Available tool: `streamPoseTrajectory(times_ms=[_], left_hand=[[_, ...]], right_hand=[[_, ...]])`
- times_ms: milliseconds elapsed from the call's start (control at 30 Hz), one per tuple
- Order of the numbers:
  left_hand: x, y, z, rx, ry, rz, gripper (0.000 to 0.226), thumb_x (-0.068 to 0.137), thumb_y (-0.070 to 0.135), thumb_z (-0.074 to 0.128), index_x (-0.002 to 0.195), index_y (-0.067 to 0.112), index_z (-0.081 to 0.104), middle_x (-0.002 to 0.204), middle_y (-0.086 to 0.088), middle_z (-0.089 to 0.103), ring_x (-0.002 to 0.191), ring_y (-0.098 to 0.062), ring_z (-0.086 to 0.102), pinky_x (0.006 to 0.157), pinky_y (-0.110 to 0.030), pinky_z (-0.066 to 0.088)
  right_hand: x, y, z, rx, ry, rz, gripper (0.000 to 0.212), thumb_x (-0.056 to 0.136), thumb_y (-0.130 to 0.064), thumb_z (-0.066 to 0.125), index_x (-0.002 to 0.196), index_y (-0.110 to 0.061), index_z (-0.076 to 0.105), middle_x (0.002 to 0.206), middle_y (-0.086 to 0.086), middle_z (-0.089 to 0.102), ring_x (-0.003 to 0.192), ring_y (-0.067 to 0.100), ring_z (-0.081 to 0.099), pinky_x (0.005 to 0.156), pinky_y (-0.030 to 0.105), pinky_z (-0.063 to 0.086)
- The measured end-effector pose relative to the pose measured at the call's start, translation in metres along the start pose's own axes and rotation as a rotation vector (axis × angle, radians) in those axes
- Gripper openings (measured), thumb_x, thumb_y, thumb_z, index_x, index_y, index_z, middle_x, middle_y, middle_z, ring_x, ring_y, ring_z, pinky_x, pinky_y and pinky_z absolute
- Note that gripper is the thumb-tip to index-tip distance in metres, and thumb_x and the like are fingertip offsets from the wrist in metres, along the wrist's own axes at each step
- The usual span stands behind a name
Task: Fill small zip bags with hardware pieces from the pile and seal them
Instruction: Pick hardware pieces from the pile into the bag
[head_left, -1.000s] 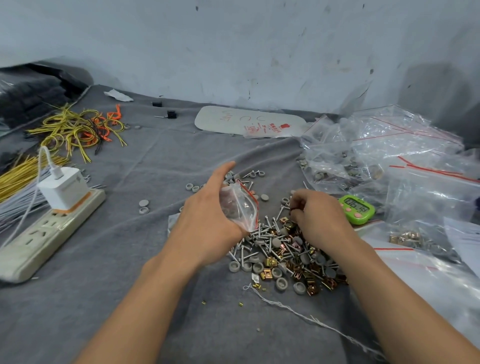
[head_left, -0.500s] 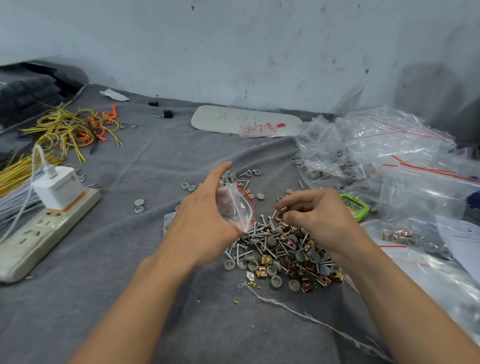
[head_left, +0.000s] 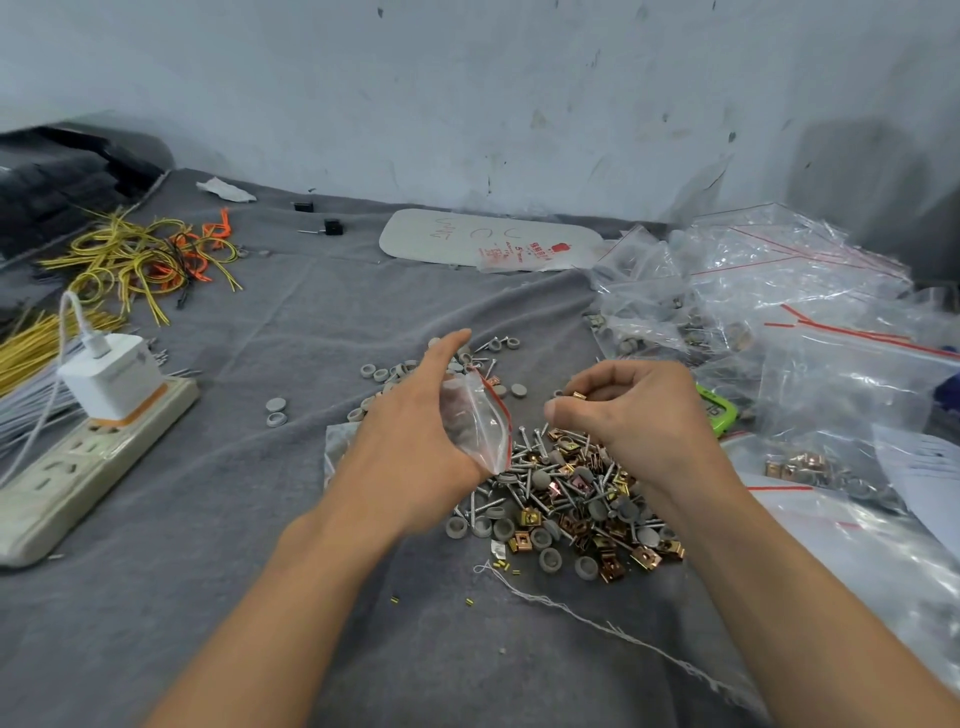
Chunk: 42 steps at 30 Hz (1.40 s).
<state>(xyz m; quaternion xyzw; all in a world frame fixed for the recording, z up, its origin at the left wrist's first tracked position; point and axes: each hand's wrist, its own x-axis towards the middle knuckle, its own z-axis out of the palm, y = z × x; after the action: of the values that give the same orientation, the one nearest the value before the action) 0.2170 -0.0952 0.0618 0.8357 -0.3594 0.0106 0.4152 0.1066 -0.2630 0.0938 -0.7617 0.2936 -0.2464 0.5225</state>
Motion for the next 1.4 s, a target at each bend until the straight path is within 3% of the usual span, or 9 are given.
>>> streamPoseTrajectory(times_ms=[200,367,600,733,933,1033,1167,1267,1400], left_hand=[[-0.001,0.001,0.002,0.043,0.024,0.007,0.091,0.064,0.070,0.066,0.144,0.064,0.022,0.098,0.029,0.065,0.085,0.036,0.043,0.057,-0.004,0.033],[-0.001,-0.002,0.000,0.007,-0.005,0.006,0.093,0.067,0.048,0.074,0.145,0.061,0.024,0.088,0.025,0.064,0.089,0.029,0.048,0.064,-0.002,0.041],[0.001,-0.003,-0.005,-0.015,-0.025,-0.022,0.101,0.055,0.048,0.069,0.143,0.063,0.023,0.092,0.023,0.066,0.084,0.025,0.052,0.058,-0.004,0.040],[0.002,-0.003,-0.006,-0.040,-0.008,-0.017,0.096,0.058,0.060,0.068,0.143,0.063,0.024,0.089,0.023,0.067,0.081,0.019,0.056,0.063,-0.006,0.039],[0.002,-0.003,-0.005,-0.019,-0.002,-0.015,0.097,0.063,0.054,0.075,0.143,0.063,0.022,0.087,0.022,0.067,0.080,0.017,0.057,0.060,-0.006,0.038],[0.002,-0.002,-0.006,-0.034,-0.019,-0.008,0.098,0.059,0.060,0.071,0.144,0.062,0.022,0.093,0.024,0.066,0.081,0.014,0.058,0.065,-0.008,0.040],[-0.001,0.001,-0.009,-0.061,-0.012,-0.032,0.098,0.058,0.062,0.071,0.143,0.064,0.023,0.101,0.025,0.066,0.088,0.013,0.058,0.074,-0.015,0.044],[-0.003,0.002,-0.012,-0.084,0.018,-0.041,0.096,0.066,0.046,0.082,0.141,0.066,0.025,0.106,0.025,0.066,0.092,0.005,0.063,0.079,-0.021,0.050],[-0.003,0.004,-0.021,-0.189,0.059,-0.067,0.100,0.068,0.030,0.088,0.139,0.067,0.029,0.102,0.027,0.061,0.080,0.013,0.065,0.054,-0.009,0.049]], right_hand=[[-0.007,-0.012,0.022,0.107,-0.167,-0.115,0.021,0.063,-0.009,0.093,0.071,-0.023,0.079,0.065,0.002,0.074,0.057,0.011,0.066,0.055,0.024,0.052],[-0.005,-0.014,0.041,0.103,-0.206,-0.116,0.025,0.077,0.004,0.078,0.080,-0.021,0.083,0.076,0.002,0.079,0.074,0.021,0.077,0.079,0.042,0.064],[-0.004,-0.020,0.044,0.256,-0.316,-0.052,0.035,0.090,0.015,0.061,0.080,-0.012,0.080,0.083,0.009,0.079,0.077,0.017,0.077,0.069,0.025,0.060],[-0.003,-0.022,0.037,0.179,-0.297,-0.142,0.031,0.089,0.007,0.067,0.087,-0.020,0.081,0.085,0.000,0.080,0.082,0.017,0.077,0.069,0.021,0.057],[-0.006,-0.022,0.038,0.102,-0.209,-0.174,0.030,0.070,0.001,0.083,0.081,-0.028,0.081,0.080,-0.002,0.079,0.078,0.038,0.075,0.075,0.061,0.061],[-0.006,-0.024,0.039,0.132,-0.216,-0.180,0.027,0.066,-0.005,0.089,0.081,-0.027,0.082,0.078,-0.001,0.079,0.075,0.021,0.077,0.077,0.044,0.063],[0.000,-0.022,0.028,0.232,-0.149,-0.144,0.019,0.077,-0.007,0.087,0.082,-0.025,0.083,0.074,0.004,0.078,0.062,0.016,0.074,0.054,0.019,0.053],[0.010,-0.013,0.012,0.259,0.003,-0.068,0.015,0.084,-0.011,0.083,0.075,-0.024,0.082,0.066,0.007,0.075,0.050,0.012,0.061,0.048,0.020,0.048],[0.016,0.002,-0.001,0.149,0.094,-0.022,0.012,0.087,-0.012,0.079,0.080,-0.020,0.079,0.067,0.006,0.075,0.052,0.014,0.058,0.055,0.027,0.049]])
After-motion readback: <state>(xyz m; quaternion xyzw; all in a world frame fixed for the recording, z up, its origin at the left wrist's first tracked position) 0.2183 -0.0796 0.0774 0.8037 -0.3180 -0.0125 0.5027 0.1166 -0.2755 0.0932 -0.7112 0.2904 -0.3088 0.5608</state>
